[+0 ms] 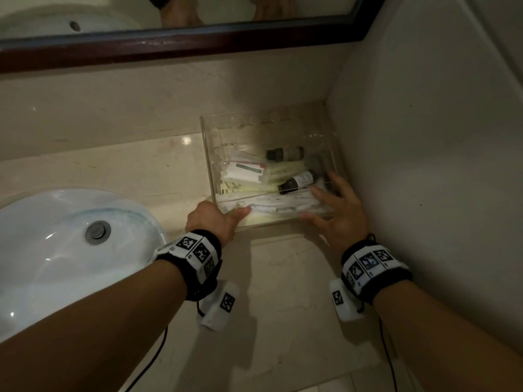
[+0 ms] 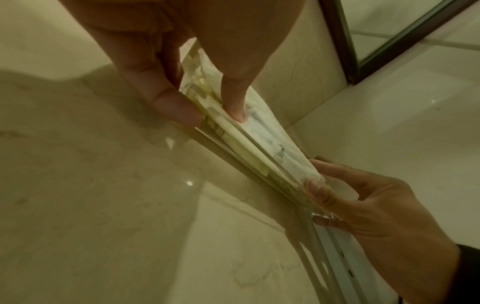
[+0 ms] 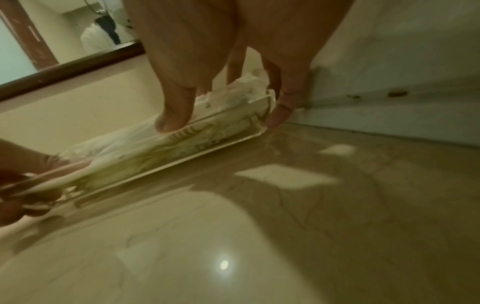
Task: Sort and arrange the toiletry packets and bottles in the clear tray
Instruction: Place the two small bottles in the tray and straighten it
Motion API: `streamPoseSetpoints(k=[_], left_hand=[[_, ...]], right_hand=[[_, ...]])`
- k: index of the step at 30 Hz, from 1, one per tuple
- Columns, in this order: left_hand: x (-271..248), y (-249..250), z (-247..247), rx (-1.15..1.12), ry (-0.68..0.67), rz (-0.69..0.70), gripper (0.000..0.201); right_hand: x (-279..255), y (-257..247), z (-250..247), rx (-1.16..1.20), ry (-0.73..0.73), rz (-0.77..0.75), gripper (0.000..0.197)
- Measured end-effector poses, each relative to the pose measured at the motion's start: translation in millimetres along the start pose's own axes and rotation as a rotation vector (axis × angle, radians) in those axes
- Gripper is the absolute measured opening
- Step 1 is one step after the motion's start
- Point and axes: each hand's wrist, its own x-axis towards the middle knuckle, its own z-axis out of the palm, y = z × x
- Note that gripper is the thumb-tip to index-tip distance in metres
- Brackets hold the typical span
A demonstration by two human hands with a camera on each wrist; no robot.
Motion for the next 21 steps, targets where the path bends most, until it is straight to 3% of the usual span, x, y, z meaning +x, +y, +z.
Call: streamPoseSetpoints(k=[3,6,8,12,17,19,21], left_hand=[[1,1,1,-0.05,0.009,-0.031,0.089],[3,4,1,-0.092,0.043,-0.081,0.119],[6,6,0,-0.106,0.052,-0.09,0.126],[9,6,0,-0.151,0.049,-0.069,0.109],[7,6,1,-0.226,0.057,-0.026,0.09],[6,6,0,-0.26,0.048,-0.015,0.087],[4,7,-2,-0.266,0.042,-0.007,0.082]], right_hand=[[-1,-5,-1,-0.011,0.061,-0.029,0.068],[2,-13,-3,-0.037,0.129,-0.005,0.077],[7,-14,-3,-0.039,0.123,-0.025,0.082],[14,-12,-2,-0.09,0.062,0.001,0.088],[11,-13,1,-0.103,0.108,0.017,0.078],[9,-15,2,-0.074,0.148,0.017,0.065],[6,-15,2,-0.024,0.19,0.022,0.04]])
